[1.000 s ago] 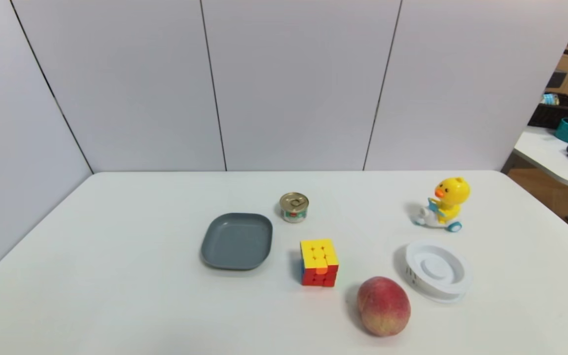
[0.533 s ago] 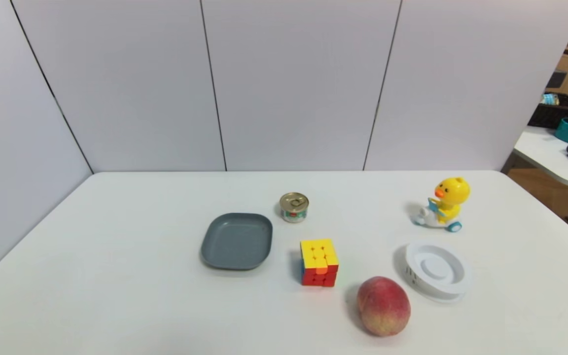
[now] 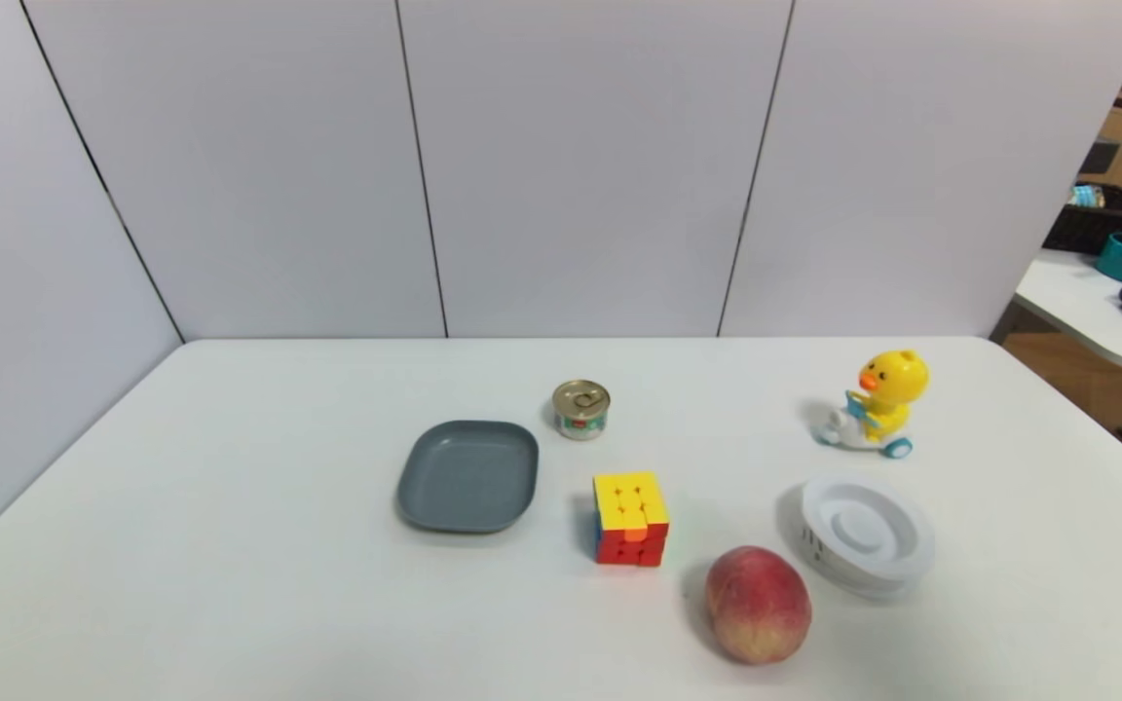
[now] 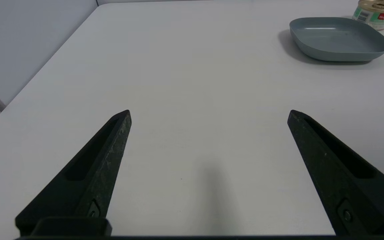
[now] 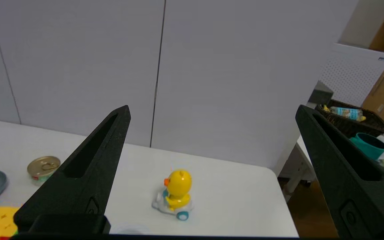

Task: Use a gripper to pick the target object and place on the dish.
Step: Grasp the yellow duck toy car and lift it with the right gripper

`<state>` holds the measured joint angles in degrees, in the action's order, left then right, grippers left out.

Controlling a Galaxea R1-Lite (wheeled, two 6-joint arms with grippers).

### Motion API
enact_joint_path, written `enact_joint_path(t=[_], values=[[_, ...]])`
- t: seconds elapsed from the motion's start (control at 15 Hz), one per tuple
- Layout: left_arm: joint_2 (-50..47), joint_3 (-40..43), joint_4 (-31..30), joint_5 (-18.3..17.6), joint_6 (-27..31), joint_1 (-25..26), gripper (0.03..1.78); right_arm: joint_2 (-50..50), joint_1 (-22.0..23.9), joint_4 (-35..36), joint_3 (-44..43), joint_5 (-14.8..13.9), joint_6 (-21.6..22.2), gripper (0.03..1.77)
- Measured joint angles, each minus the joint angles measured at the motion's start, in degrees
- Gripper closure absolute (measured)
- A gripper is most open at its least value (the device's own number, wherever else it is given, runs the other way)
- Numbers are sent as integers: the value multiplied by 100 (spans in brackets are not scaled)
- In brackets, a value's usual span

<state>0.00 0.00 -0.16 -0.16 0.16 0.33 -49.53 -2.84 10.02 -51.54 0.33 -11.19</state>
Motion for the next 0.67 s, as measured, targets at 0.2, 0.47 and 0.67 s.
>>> enact_joint_path(t=[0.2,0.47,0.67], values=[[0,0,0,-2,2,0,12,-1406,-22,128,-650,9,-200,9],[0,0,0,-2,2,0,12,-2667,-7,441,-603,57,-232,9],[0,0,0,-2,2,0,12,-3045,72,404,-282,83,-232,9]])
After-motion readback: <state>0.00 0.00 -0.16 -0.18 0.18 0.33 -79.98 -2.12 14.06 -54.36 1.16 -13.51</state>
